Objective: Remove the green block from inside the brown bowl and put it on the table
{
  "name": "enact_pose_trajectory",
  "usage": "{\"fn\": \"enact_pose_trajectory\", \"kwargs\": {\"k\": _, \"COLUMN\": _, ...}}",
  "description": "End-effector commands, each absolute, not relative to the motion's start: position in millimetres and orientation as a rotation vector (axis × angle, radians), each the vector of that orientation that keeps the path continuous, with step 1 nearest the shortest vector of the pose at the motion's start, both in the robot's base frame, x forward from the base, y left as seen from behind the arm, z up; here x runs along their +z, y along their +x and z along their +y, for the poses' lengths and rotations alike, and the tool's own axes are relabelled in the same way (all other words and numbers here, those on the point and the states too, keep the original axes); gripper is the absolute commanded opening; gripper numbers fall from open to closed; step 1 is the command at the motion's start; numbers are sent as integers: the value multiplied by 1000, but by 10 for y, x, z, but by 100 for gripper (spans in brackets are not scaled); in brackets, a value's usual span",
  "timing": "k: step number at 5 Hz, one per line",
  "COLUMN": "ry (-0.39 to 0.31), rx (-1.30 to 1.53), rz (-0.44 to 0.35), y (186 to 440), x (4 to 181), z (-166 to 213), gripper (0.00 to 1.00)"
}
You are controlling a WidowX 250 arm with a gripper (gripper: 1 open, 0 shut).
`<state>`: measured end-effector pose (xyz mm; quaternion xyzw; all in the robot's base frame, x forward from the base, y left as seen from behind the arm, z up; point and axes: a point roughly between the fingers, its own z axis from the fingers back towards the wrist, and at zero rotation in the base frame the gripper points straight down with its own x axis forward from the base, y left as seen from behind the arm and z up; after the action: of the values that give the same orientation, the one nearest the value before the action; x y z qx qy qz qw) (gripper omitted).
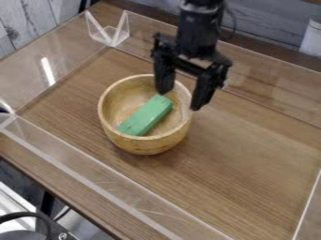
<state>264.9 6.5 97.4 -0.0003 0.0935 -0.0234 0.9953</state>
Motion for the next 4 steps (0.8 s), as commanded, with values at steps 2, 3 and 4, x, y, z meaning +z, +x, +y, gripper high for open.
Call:
{"fn": "enact_pose_trajectory", "kwargs": {"k": 2, "ry": 20, "rx": -64, "rz": 115, "y": 2494, "x": 934, "z": 318, "gripper": 100}}
{"fn": "enact_pose_trajectory", "kwargs": {"k": 3, "ry": 26, "rx": -59, "rz": 117, "y": 2423, "x": 824, "z": 424, "gripper": 100}}
{"fn": "enact_pose_trajectory", "kwargs": {"k": 4, "ry": 27, "rx": -53, "rz": 127, "y": 2395, "x": 716, "z": 492, "gripper": 100}}
